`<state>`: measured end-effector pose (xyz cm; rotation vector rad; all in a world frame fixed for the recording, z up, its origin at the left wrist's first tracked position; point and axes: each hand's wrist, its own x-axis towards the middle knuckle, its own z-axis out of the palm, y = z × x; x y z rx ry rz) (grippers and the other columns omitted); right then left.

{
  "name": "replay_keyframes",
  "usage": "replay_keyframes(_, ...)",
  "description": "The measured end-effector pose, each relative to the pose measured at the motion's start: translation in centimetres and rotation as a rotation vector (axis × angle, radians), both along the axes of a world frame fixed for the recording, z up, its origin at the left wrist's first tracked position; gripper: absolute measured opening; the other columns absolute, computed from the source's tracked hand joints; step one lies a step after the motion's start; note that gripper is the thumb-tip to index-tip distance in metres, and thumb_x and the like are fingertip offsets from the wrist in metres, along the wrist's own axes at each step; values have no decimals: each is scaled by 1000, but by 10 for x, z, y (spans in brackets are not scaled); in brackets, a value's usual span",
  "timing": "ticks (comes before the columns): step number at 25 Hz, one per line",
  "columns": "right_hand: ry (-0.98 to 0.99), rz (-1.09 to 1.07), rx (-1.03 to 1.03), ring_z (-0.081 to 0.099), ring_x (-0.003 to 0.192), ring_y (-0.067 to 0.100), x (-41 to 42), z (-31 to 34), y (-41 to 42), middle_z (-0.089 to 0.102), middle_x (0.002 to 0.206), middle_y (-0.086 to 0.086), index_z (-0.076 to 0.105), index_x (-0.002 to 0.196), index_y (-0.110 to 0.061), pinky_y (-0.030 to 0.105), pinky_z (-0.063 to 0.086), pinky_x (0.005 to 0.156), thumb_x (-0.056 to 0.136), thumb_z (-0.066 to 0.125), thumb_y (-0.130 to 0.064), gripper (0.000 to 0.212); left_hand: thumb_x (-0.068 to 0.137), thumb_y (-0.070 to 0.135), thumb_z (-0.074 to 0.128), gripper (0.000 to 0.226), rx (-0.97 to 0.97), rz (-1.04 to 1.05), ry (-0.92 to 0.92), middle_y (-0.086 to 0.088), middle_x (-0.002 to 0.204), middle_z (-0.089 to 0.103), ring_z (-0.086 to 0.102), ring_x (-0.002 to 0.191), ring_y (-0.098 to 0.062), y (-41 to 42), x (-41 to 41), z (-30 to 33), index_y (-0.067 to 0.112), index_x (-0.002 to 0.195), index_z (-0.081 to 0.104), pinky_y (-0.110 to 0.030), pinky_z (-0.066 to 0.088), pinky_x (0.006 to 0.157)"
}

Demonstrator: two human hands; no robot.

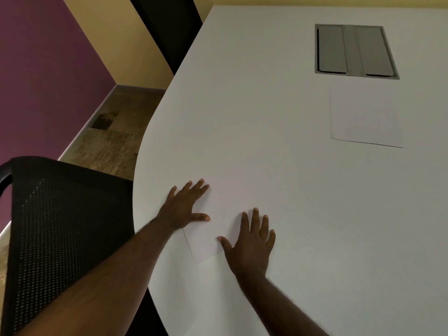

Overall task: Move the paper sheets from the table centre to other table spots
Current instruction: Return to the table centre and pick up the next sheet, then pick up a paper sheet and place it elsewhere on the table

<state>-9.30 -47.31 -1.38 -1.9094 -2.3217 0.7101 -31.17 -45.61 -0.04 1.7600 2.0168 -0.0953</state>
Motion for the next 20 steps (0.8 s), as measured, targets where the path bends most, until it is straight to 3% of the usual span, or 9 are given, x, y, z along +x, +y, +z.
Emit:
replay_keyframes(4,5,-25,145,-12,149,32,36,27,41,-5,163,9,11,153,-21,53,-2,119,85,36,-73,89,81,75,35,87,166,35,-35,14,161,-9,-4,149,-12,24,35,25,36,151,1,-45,-1,118)
replay_keyframes(8,1,-83,253,-8,150,32,99,64,108,-1,163,9,10,153,-19,54,2,120,88,32,-70,85,80,77,33,85,354,57,-153,20,159,-6,-4,148,-5,66,100,62,39,151,6,-42,0,119)
replay_keyframes(12,21,-128,341,-2,150,31,171,97,169,6,163,9,13,152,-18,54,3,119,90,35,-67,82,80,76,38,84,462,77,-271,19,160,-1,-3,146,0,109,174,96,40,150,11,-39,0,117)
replay_keyframes(20,180,-67,435,9,150,27,295,134,274,13,162,7,16,152,-19,48,11,121,89,49,-57,80,76,80,33,88,576,227,-313,10,161,15,8,148,-8,193,293,128,33,150,20,-44,6,118)
